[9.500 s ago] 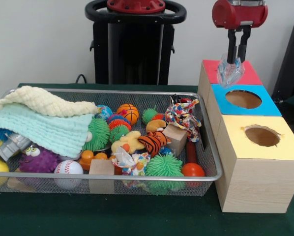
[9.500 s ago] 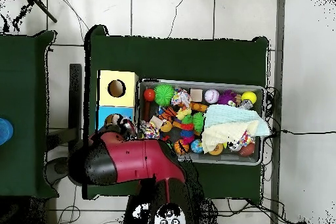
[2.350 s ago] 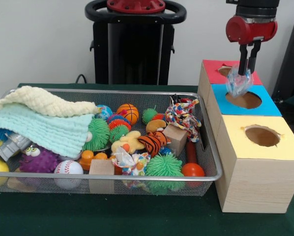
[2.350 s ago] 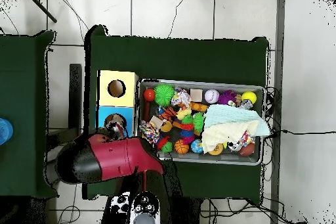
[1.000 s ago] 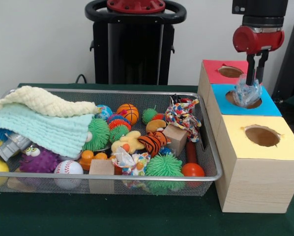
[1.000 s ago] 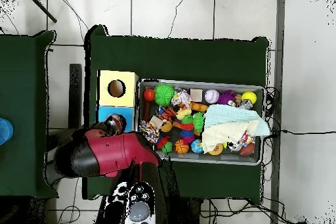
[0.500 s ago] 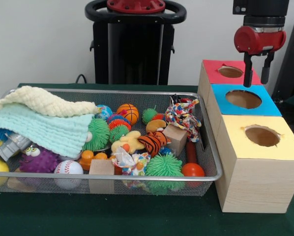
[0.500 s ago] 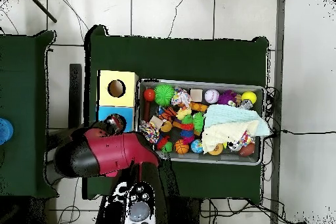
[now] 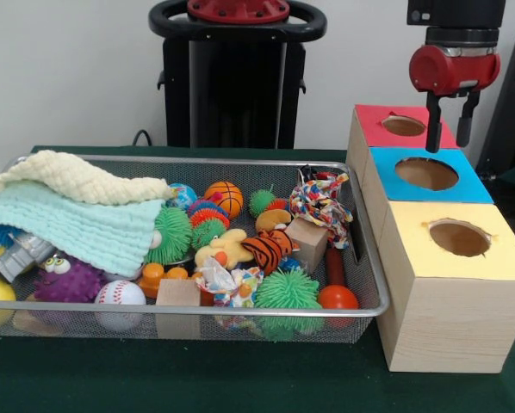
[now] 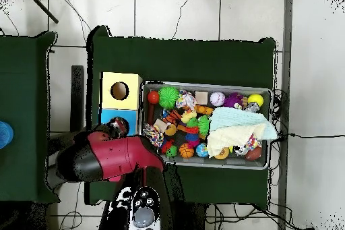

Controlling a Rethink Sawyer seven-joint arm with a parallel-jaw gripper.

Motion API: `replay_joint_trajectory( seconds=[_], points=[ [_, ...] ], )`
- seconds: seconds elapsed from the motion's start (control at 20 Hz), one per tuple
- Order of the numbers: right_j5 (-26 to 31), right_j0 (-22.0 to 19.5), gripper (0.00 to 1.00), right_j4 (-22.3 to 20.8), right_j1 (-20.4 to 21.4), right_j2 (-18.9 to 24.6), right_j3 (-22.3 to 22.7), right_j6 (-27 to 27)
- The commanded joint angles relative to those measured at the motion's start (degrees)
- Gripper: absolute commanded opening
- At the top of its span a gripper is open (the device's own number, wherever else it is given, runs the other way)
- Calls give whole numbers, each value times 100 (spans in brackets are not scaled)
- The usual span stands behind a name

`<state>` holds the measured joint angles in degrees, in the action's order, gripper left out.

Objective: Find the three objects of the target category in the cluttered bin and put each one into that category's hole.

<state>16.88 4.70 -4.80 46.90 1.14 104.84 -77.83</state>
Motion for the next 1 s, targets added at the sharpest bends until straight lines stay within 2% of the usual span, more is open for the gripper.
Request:
replay_joint_trajectory(
  seconds=[0.05, 0.3, 0.65, 0.85, 1.0],
  points=[
    [4, -210, 100, 277, 90, 373, -10, -1098],
    [521, -56, 100, 171, 335, -434, -95, -1253],
    [438, -431, 100, 58, 473, -414, 98, -923],
    [392, -363, 100, 99, 477, -721, 150, -1200],
    [306, -283, 100, 190, 446, -1128, 205, -1531]
  ],
)
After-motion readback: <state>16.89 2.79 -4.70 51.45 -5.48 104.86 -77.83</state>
